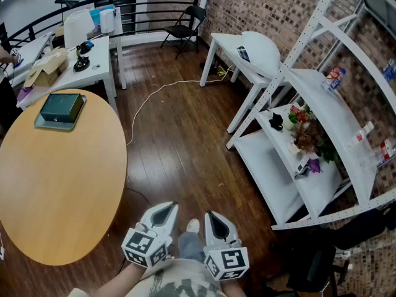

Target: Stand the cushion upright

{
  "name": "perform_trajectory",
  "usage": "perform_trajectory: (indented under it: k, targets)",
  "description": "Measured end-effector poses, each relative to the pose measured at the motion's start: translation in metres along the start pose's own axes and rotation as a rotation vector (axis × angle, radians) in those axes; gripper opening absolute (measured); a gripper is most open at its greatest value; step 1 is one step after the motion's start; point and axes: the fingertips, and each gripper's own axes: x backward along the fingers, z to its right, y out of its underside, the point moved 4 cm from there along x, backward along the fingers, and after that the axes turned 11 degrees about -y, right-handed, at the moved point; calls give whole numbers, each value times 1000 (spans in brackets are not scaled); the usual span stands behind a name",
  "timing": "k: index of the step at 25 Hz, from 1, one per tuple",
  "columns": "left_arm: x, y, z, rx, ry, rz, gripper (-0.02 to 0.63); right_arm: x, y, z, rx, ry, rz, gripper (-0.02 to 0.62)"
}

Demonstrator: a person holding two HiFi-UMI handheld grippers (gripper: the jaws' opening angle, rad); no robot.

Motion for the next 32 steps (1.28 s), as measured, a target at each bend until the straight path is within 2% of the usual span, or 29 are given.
perform_trajectory:
  k: [5, 11, 22, 26, 32]
  targets:
    - [-38, -7, 0, -8, -17, -19, 0, -23, -10, 32, -6, -9, 13, 2]
    - [-105, -36, 5, -71, -4, -9, 0, -74, -47, 75, 44, -55, 35, 0]
    - [-247, -78, 28, -152, -22, -22, 0, -153, -93, 190, 55, -103, 39, 0]
    - [-294, -84, 35, -153, -32, -49, 0, -175, -110, 228, 58, -124, 49, 1]
    - [-333, -92, 47, -179, -24, -75, 0, -192, -123, 268, 30, -156, 66, 2]
